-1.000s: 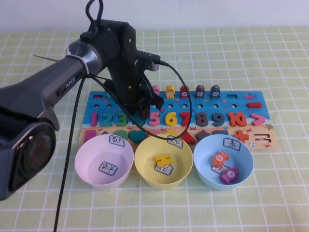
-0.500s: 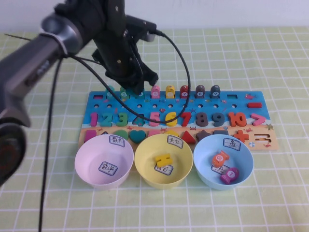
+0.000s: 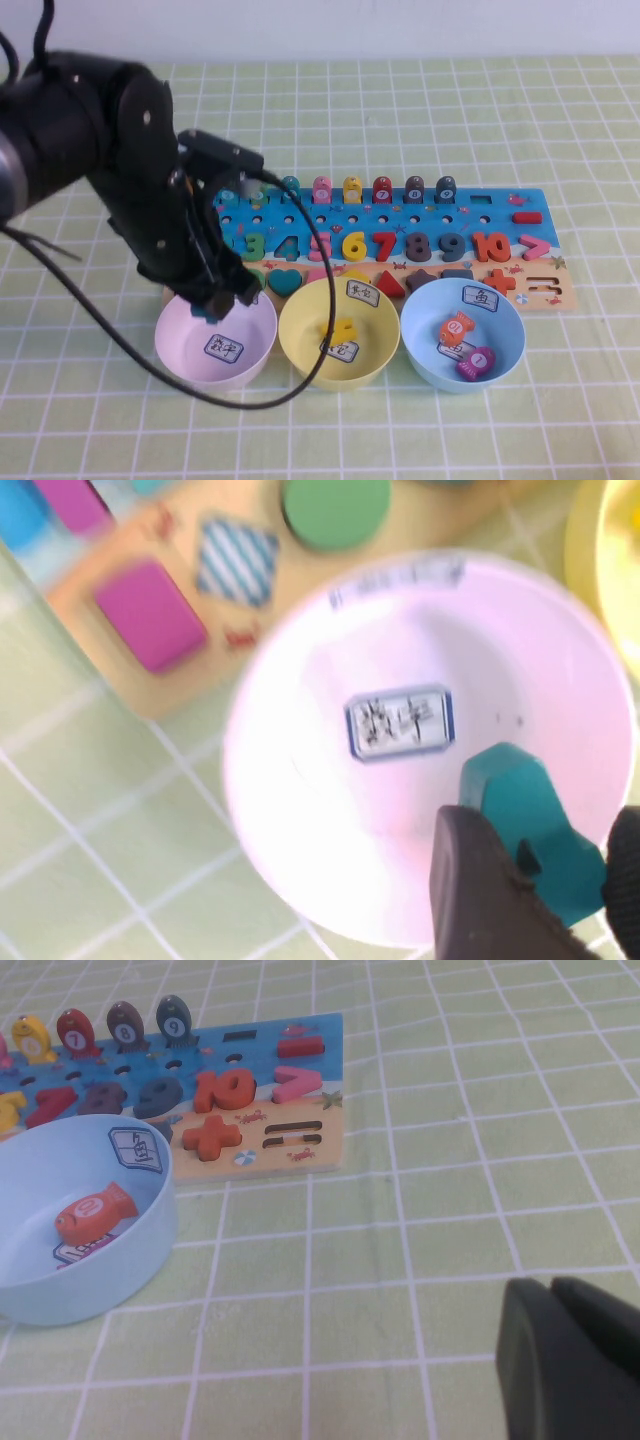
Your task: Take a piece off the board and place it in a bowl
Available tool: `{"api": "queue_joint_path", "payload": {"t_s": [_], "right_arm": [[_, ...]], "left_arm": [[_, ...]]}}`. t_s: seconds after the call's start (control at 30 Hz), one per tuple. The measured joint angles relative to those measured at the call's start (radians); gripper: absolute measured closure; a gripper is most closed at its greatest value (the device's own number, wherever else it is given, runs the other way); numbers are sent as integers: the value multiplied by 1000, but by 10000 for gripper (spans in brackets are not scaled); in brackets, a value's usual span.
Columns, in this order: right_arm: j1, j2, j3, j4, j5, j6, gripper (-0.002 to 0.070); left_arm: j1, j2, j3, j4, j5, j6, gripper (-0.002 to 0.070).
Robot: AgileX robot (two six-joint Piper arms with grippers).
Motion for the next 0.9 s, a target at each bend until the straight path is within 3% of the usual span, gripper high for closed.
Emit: {"api": "queue_joint_path", "payload": {"t_s": [0.2, 0.47, 0.53, 0.67, 0.73, 0.83, 0.9], "right_arm": [[0, 0, 0, 0, 0, 0, 695], [0, 0, 0, 0, 0, 0, 695], [0, 0, 0, 0, 0, 0, 695], [0, 0, 0, 0, 0, 0, 695], [0, 0, 0, 0, 0, 0, 695], [0, 0, 0, 0, 0, 0, 695], [0, 0, 0, 0, 0, 0, 695]], "left_arm": [[0, -7, 128, -14, -123, 1, 455], [0, 34, 134, -16, -243, 27, 447], [0, 52, 134, -16, -243, 30, 407], [0, 75, 134, -16, -247, 30, 246], [0, 75, 134, -14, -250, 26, 214], [0, 47, 135, 3, -260, 8, 249], [0, -6, 140, 13, -271, 3, 337]]}}
